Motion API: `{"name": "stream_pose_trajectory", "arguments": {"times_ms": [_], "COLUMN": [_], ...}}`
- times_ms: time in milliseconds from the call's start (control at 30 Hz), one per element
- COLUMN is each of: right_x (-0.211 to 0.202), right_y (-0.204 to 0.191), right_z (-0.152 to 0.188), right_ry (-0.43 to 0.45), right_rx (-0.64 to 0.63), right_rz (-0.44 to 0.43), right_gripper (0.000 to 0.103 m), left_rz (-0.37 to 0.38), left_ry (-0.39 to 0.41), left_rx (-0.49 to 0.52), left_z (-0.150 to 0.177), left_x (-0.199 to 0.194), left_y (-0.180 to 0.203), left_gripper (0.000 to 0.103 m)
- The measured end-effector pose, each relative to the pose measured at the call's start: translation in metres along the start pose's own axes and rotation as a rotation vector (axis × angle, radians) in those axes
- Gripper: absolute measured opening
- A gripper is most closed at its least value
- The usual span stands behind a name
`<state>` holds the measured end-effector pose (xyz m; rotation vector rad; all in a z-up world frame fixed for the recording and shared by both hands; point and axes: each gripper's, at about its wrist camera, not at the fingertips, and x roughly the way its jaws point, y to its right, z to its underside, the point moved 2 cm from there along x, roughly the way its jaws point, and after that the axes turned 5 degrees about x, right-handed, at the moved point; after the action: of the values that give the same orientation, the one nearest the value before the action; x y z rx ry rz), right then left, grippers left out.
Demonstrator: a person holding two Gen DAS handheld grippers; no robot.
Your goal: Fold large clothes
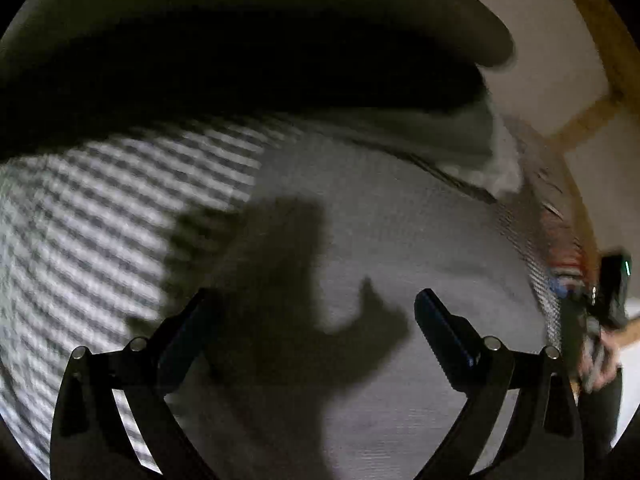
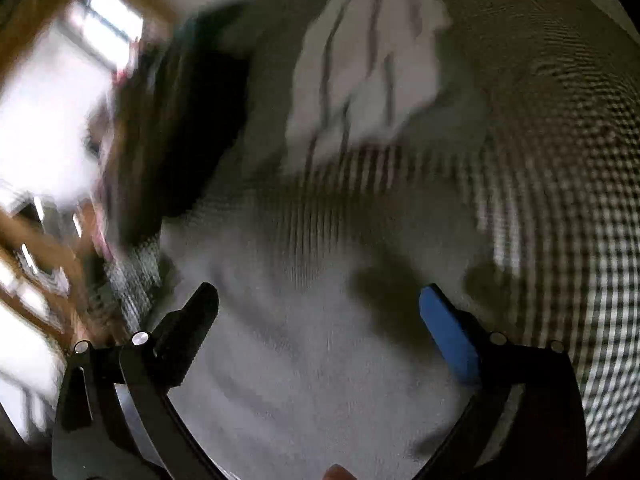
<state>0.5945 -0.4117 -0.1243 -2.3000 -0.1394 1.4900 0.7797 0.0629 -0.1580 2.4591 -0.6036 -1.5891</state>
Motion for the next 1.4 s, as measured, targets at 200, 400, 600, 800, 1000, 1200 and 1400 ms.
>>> {"name": "stream_pose_trajectory", "arguments": {"times_ms": [200, 400, 600, 800, 1000, 1200, 1400], "right_x": [-0.001, -0.021, -0.018, -0.040, -0.066, -0.055, -0.056], "right_y": [-0.006, -0.003, -0.008, -0.002, 0.039, 0.043, 0.016], "right_z": [0.046, 0.082, 0.109, 0.142, 0.191, 0.196, 0.198], "right_ry": [0.014, 0.032, 0.044, 0.127, 0.195, 0.207, 0.272], "right_rx": [-0.082, -0.040, -0.097, -0.143, -0.036, 0.005, -0.049], "right_rz": [0.259, 0.236, 0.363, 0.392, 0.141, 0.094, 0.080], "right_gripper": [0.100, 0.100, 0.100, 0.099, 0.067, 0.077, 0.062], "left_rz": [0.000, 0.337, -0.294, -0.173, 0.056, 0.121, 0.085], "left_ry": [0.060, 0.083, 0.024, -0.002, 0.077, 0.065, 0.102], "left_rx": [-0.188, 0.035, 0.286, 0.165, 0.116, 0.115, 0.093], "left_z": [0.025, 0.073, 0.112, 0.122, 0.147, 0.164, 0.165], "left_x": [-0.033, -0.068, -0.031, -0.029, -0.054, -0.057, -0.066], "left_y": [-0.077, 0.008, 0.054, 0.019, 0.001, -0.007, -0.004], "left_gripper": [0.097, 0.097, 0.097, 0.098, 0.097, 0.049, 0.040]}}
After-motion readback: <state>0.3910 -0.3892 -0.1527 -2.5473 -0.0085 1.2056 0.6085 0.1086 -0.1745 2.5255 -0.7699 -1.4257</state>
